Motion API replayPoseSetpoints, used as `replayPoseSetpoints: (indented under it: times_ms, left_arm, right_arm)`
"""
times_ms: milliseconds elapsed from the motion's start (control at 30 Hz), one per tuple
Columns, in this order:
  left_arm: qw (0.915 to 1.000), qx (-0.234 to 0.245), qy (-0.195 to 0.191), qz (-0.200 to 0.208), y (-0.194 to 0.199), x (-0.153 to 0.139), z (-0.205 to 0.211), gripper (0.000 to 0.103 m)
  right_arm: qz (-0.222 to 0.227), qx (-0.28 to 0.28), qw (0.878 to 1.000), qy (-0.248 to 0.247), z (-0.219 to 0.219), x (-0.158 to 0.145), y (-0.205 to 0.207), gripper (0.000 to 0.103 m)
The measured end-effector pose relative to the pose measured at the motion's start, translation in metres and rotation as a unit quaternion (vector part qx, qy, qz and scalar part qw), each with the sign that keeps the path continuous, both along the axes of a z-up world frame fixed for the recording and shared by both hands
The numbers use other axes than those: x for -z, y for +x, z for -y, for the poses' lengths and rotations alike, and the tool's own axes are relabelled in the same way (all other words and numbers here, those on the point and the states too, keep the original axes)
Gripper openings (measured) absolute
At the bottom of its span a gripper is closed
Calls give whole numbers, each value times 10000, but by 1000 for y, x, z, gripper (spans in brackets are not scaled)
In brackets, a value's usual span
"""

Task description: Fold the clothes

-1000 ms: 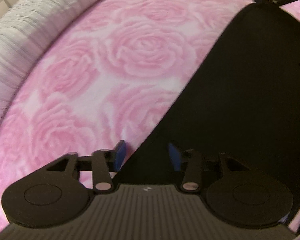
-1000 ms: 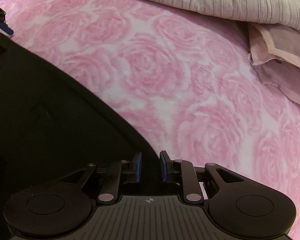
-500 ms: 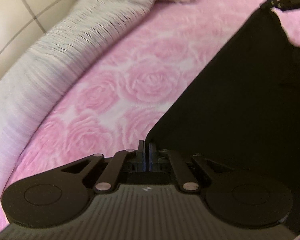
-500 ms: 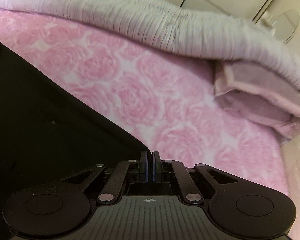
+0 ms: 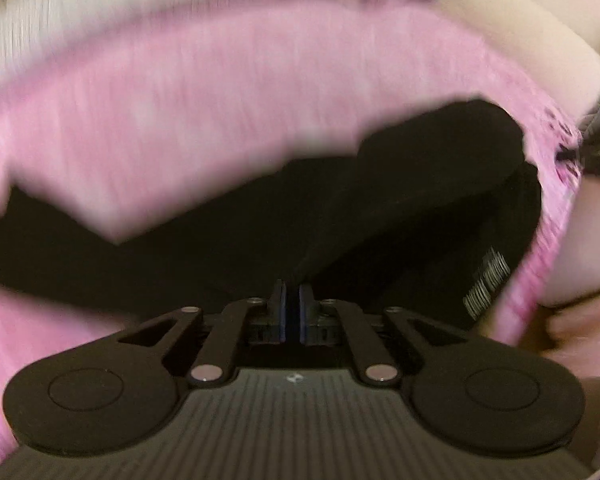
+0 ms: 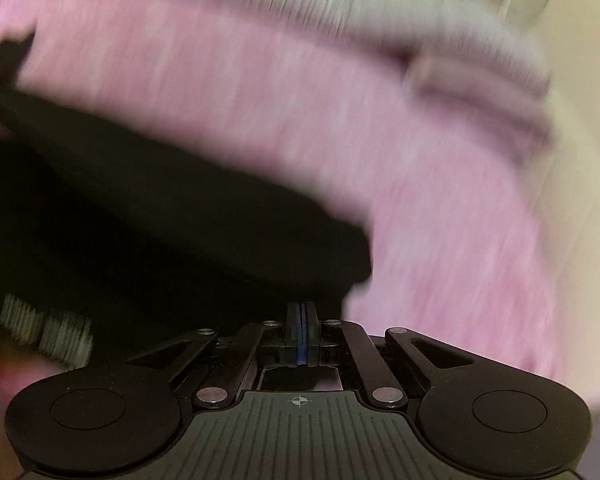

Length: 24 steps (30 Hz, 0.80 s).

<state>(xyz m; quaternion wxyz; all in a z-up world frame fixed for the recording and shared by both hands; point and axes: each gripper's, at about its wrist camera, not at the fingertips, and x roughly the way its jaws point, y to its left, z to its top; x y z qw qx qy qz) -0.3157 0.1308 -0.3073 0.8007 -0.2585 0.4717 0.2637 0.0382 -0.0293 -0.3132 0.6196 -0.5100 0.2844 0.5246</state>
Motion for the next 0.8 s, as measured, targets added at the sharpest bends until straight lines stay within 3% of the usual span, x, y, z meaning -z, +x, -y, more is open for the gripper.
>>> replayPoseSetpoints:
  times_ms: [67,133,167,200,233,300,367,500,600,667,800]
  left_arm:
    - [9977,-306,-582,-149,-5,22,17,5]
    - [9934,-633,-953,-99,-11,33,27,10]
    - [9912,-869,-995,-7,-13,34,22,13]
    - [9884,-1104,-1036,85,-16,35,17,24]
    - [9850,-1339,-1076,177,-18,36,12,30]
    - [9761,-1805,-1154,361,-22,38,2,30]
    - [9647,-2267,-1229,544,-27,40,-8,31]
    - [9341,-3171,-1368,905,-36,44,-28,32]
    - [9047,-3827,-1464,1170,-43,47,-42,39]
    - [8827,-4239,-1525,1336,-47,49,-52,42]
    - [8669,-4451,-1748,1411,-42,59,-58,44]
  right_arm:
    - [0,260,9966,-779,18,30,-8,0]
    - [-123,568,9928,-1044,26,43,-10,0]
    - [-384,877,9918,-849,28,41,-6,0]
    - [-668,1203,9884,-642,30,38,-1,1]
    - [-1115,1656,9792,-366,30,36,11,3]
    - [-2032,2562,9448,196,31,33,37,13]
    - [-2836,3386,8942,732,31,36,66,24]
    - [-3892,4407,7957,1457,33,48,112,28]
    - [-4333,4785,7447,1695,33,59,132,30]
    - [-4472,4973,7201,1849,36,64,138,31]
    - [-4724,5281,6728,2128,43,75,153,32]
